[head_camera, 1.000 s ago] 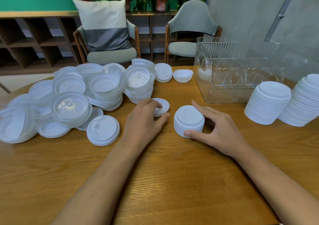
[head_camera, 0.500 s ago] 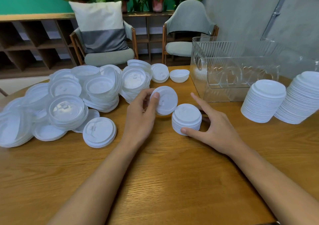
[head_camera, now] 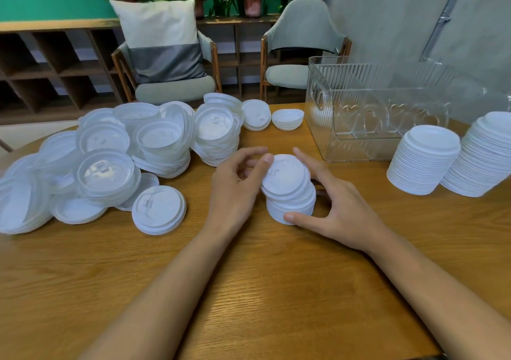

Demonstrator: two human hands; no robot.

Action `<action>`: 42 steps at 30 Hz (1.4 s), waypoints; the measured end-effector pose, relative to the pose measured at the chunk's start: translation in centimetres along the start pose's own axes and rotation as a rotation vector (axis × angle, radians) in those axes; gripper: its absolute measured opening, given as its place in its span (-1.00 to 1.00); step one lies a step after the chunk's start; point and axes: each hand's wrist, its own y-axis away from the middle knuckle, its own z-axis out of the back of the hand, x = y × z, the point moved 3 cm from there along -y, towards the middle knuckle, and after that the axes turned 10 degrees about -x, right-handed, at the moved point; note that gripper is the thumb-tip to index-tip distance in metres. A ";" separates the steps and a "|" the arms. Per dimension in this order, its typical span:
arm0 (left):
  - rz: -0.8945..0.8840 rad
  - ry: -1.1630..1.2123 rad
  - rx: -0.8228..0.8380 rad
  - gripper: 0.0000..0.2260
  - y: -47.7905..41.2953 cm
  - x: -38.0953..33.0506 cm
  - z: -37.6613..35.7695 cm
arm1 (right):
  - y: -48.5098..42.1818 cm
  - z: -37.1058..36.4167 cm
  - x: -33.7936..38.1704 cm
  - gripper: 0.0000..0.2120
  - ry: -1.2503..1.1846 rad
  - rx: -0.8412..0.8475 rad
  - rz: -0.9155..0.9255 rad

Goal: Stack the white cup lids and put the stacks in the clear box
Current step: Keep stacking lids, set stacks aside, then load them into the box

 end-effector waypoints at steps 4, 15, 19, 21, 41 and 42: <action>-0.074 -0.077 -0.010 -0.87 0.7 0.0 -0.7 | 0.0 -0.2 -0.3 -0.15 0.032 -0.005 0.046; -0.301 -0.375 0.180 -0.42 1.4 -0.4 -0.9 | 0.0 -0.1 -0.6 -0.10 0.016 -0.025 0.011; -0.267 -0.340 0.204 -0.35 1.3 -0.5 -0.8 | 0.0 0.0 -0.4 -0.06 0.004 -0.027 0.000; -0.250 -0.333 0.227 -0.38 1.3 -0.5 -0.7 | 0.1 0.0 -0.4 -0.06 -0.002 -0.021 -0.005; -0.139 -0.214 0.295 -0.45 1.9 1.0 -1.4 | 0.2 -0.1 -0.6 -0.02 0.046 -0.026 -0.027; -0.147 -0.201 0.300 -0.47 1.9 0.9 -1.5 | 0.3 -0.1 -0.6 -0.03 0.050 -0.038 -0.026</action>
